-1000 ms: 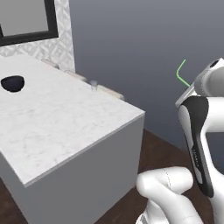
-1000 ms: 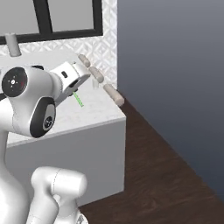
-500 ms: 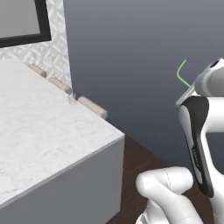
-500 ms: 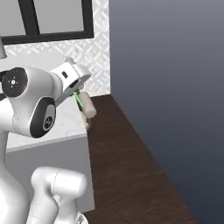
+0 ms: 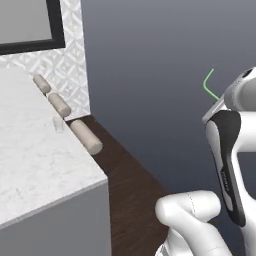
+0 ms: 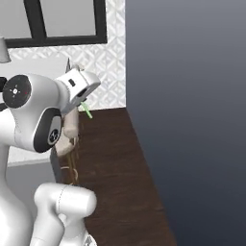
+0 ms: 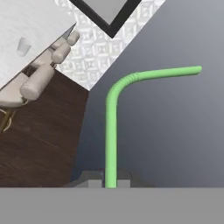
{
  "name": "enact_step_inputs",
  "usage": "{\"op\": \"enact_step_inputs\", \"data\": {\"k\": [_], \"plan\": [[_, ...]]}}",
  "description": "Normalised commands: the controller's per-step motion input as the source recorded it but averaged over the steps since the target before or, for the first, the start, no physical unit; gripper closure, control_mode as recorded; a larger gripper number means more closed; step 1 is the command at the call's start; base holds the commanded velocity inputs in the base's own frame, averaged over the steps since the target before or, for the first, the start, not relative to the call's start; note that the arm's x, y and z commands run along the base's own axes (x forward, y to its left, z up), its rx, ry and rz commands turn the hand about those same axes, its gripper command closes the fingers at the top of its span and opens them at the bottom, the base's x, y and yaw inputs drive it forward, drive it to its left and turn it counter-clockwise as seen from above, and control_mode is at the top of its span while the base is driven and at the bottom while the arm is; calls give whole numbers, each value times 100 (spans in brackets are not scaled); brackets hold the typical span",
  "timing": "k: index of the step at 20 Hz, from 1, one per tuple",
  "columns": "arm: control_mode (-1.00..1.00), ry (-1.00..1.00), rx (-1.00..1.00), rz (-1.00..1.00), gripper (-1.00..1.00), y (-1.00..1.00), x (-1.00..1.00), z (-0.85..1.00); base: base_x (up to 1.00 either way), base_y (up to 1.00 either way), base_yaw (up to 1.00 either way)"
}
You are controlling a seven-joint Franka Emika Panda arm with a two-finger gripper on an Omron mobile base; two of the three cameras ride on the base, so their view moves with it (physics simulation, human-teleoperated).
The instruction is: Take a straw from the drawer in front and place it inside the glass cup on the dining counter.
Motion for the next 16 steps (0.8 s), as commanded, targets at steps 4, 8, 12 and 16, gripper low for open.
{"op": "enact_step_inputs", "data": {"k": [4,8,12,16], "plan": [[100,0,0,0,100,0,0,0,81,-64,36],[100,0,0,0,100,0,0,0,87,-59,41],[100,0,0,0,100,0,0,0,91,-51,45],[100,0,0,0,100,0,0,0,95,-39,53]]}}
